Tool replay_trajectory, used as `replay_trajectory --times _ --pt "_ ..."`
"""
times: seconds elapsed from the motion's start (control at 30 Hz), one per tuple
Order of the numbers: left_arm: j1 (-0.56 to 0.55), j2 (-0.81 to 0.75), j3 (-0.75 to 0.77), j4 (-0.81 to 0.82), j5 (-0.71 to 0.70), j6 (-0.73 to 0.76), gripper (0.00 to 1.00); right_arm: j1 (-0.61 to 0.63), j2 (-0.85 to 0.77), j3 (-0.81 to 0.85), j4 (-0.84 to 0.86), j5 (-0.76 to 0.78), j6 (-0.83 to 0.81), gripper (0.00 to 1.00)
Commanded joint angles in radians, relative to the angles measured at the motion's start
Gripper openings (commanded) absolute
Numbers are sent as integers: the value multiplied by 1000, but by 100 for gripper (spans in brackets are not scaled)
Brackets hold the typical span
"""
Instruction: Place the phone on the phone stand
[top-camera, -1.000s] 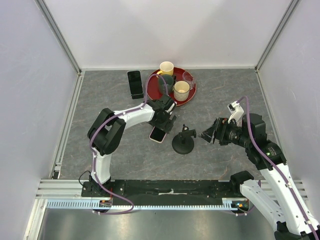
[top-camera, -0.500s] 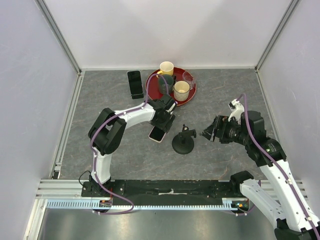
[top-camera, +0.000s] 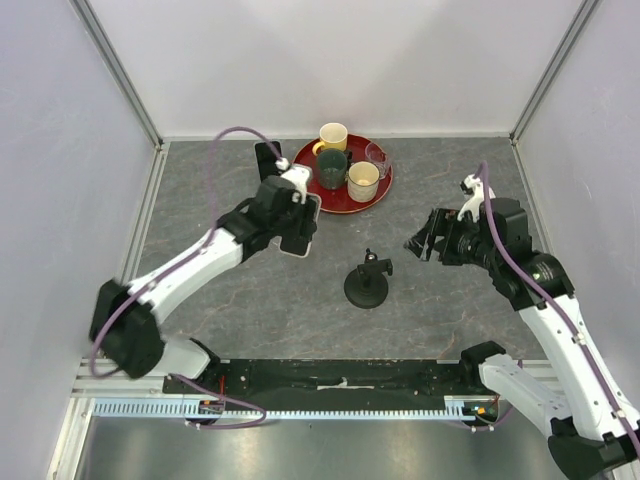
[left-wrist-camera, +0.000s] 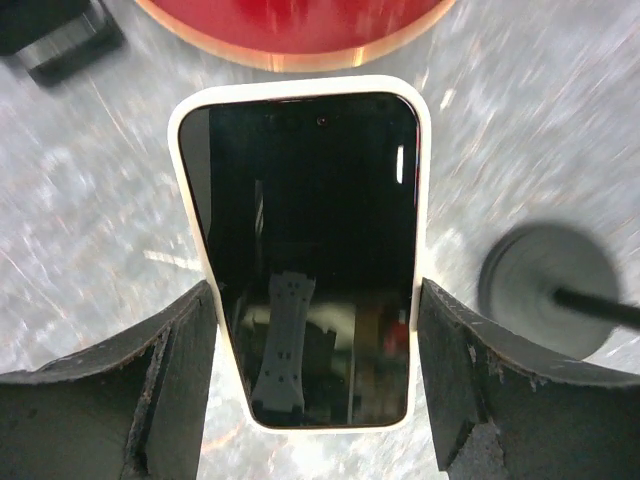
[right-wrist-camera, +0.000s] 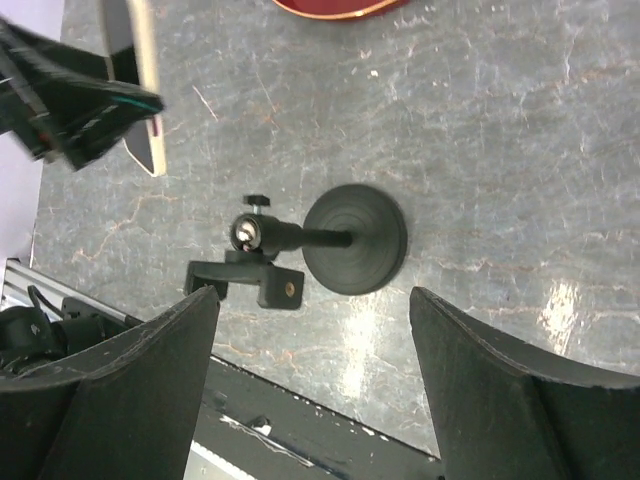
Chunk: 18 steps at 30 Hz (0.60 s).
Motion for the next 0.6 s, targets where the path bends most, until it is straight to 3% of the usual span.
replay_trajectory --times 0.0,0.07,0.2,0.3,0.4,0.57 --pt "14 -284 -145 322 -43 -75 2 65 53 137 86 49 -20 84" --pt "31 -394 -221 419 -48 -101 2 136 105 171 109 116 -14 83" --pt "42 -485 -274 503 -42 -148 2 515 251 275 172 368 -23 84" --pt "67 -527 -304 546 -17 -199 2 700 370 314 258 520 -61 87" --pt "97 -564 -329 585 30 -259 2 789 449 282 414 595 -109 88" --pt "117 -604 -361 641 101 -328 2 805 486 138 704 650 -129 88"
